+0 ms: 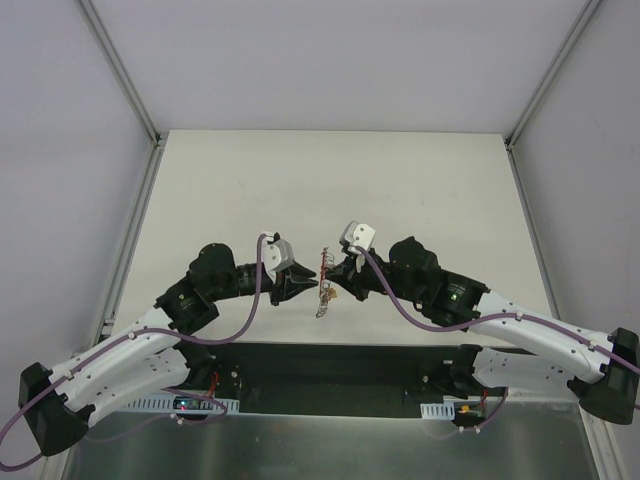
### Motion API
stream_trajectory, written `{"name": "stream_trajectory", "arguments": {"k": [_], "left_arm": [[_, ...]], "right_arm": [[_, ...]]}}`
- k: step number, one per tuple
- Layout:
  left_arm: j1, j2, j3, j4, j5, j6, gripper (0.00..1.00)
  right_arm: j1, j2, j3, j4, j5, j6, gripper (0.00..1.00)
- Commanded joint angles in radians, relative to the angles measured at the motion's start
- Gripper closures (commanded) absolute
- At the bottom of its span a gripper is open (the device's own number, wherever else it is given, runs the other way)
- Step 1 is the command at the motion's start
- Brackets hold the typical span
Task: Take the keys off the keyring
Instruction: Adjust the key on the keyring.
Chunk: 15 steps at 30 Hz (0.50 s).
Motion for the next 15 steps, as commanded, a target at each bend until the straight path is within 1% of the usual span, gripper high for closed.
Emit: {"name": "stream_trajectory", "arguments": {"k": [1,6,15], "left_arm": [[-0.01,0.017,-0.008,0.045,0.014,-0.027,0.78],[-0.01,0.04,-0.011,0.086,-0.022,-0.01,0.78],[-0.01,0.09,0.012,0.122,-0.014,-0.001,0.78]], "right_arm": [[-0.003,-0.028,0.028,0.04,0.004,0.009,0.99],[-0.003,-0.028,0.028,0.04,0.002,0.01,0.99],[-0.003,-0.033,0.02,0.04,0.004,0.006,0.99]]}}
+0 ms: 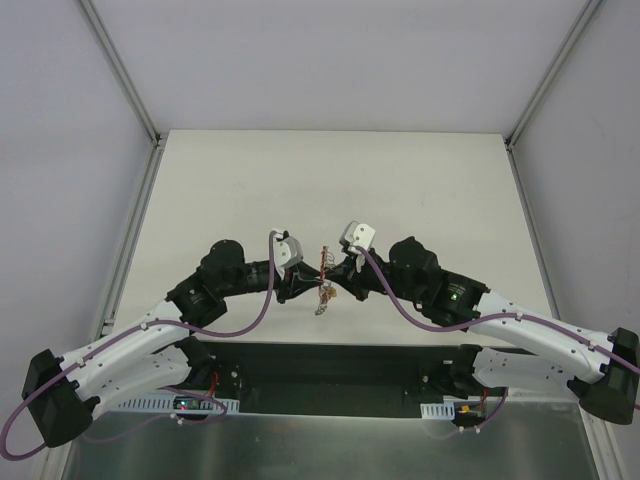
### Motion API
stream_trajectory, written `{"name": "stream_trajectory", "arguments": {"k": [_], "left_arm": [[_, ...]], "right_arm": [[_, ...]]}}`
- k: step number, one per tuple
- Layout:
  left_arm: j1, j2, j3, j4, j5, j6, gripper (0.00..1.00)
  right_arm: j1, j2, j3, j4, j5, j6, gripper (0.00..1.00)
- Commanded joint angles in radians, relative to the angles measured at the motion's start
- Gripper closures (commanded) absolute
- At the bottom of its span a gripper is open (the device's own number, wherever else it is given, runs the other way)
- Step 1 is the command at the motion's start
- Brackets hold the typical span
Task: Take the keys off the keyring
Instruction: Adjust the key on the keyring.
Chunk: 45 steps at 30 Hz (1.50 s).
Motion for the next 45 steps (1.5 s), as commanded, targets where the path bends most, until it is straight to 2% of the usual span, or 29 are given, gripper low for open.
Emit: {"name": "stream_trajectory", "arguments": {"k": [1,8,45], "left_arm": [[-0.009,0.004,0.022,0.069,-0.014,0.01,0.78],[-0.01,-0.022,0.015,0.075,-0.049,0.03,0.78],[-0.009,0.014,0.045,0.132,0.023,0.026,0.82]], "right_arm": [[-0.001,-0.033,0.019,0.04,0.003,0.008,0.99],[-0.003,-0.039,0.017,0.04,0.004,0.008,0.99],[-0.001,-0.037,0.02,0.029,-0.011,0.014,0.99]]}}
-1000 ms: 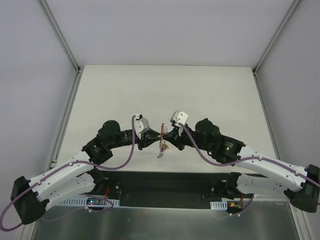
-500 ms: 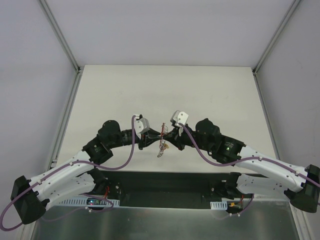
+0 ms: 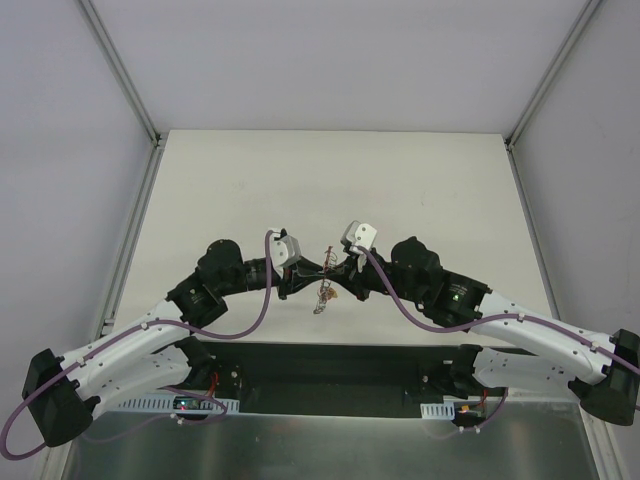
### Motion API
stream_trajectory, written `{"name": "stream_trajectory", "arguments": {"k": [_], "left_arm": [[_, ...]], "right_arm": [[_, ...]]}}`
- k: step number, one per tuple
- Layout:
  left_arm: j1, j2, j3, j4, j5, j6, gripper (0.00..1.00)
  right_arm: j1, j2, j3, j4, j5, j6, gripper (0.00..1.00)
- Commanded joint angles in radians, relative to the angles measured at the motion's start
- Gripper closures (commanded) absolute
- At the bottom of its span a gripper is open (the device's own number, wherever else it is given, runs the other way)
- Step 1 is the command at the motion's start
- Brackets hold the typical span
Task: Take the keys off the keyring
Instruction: Adjust the key on the keyring.
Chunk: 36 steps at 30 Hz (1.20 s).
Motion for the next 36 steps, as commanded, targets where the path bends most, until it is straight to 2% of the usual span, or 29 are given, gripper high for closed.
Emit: {"name": "stream_trajectory", "arguments": {"k": [1,10,12,13,20,36], "left_arm": [[-0.01,0.004,0.044,0.051,0.031,0.004,0.82],[-0.01,0.028,0.056,0.061,0.075,-0.008,0.86],[-0.01,0.031,0.055,0.061,0.083,-0.008,0.91],[-0.01,0.033,0.053,0.061,0.082,-0.007,1.0],[-0.01,-0.004,0.023,0.057,0.055,0.036,1.0],[-0.044,-0.027,0.041,-0.061,0.123,0.167,1.0]], "right_arm": [[-0.003,-0.028,0.02,0.031,-0.01,0.013,0.99],[-0.001,-0.024,0.022,0.031,-0.015,0.016,0.99],[-0.001,-0.027,0.022,0.032,-0.013,0.016,0.99],[0.0,-0.025,0.02,0.032,-0.012,0.016,0.99],[-0.003,-0.041,0.014,0.022,0.017,0.012,0.99],[-0.02,-0.039,0.036,-0.011,0.036,0.016,0.99]]}}
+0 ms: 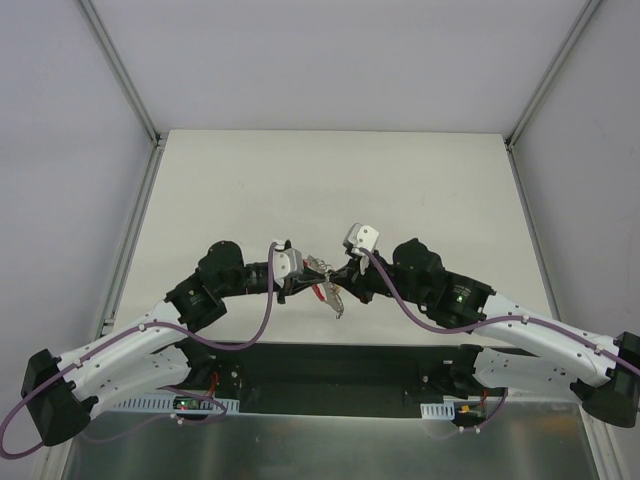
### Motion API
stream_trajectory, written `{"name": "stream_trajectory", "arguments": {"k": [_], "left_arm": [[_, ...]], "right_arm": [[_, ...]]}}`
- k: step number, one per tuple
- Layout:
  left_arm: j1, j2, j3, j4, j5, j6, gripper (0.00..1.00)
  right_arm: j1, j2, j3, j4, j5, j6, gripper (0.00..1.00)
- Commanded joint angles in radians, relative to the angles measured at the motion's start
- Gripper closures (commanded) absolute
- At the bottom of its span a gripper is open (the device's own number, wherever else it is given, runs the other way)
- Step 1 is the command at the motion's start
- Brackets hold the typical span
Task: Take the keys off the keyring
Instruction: Adjust the key on the keyring.
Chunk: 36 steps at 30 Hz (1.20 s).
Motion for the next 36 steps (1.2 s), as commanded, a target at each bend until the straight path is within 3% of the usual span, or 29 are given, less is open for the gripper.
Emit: {"name": "stream_trajectory", "arguments": {"k": [1,16,36], "left_arm": [[-0.021,-0.013,0.03,-0.02,0.068,0.055,1.0],[-0.024,-0.013,0.037,-0.029,0.183,0.078,1.0],[-0.027,-0.002,0.055,-0.074,0.228,0.101,1.0]], "right_arm": [[-0.02,-0.019,0.036,0.035,0.023,0.014,0.99],[-0.066,-0.025,0.031,-0.001,0.001,0.029,0.99],[-0.095,-0.008,0.063,-0.042,-0.051,0.04,0.99]]}}
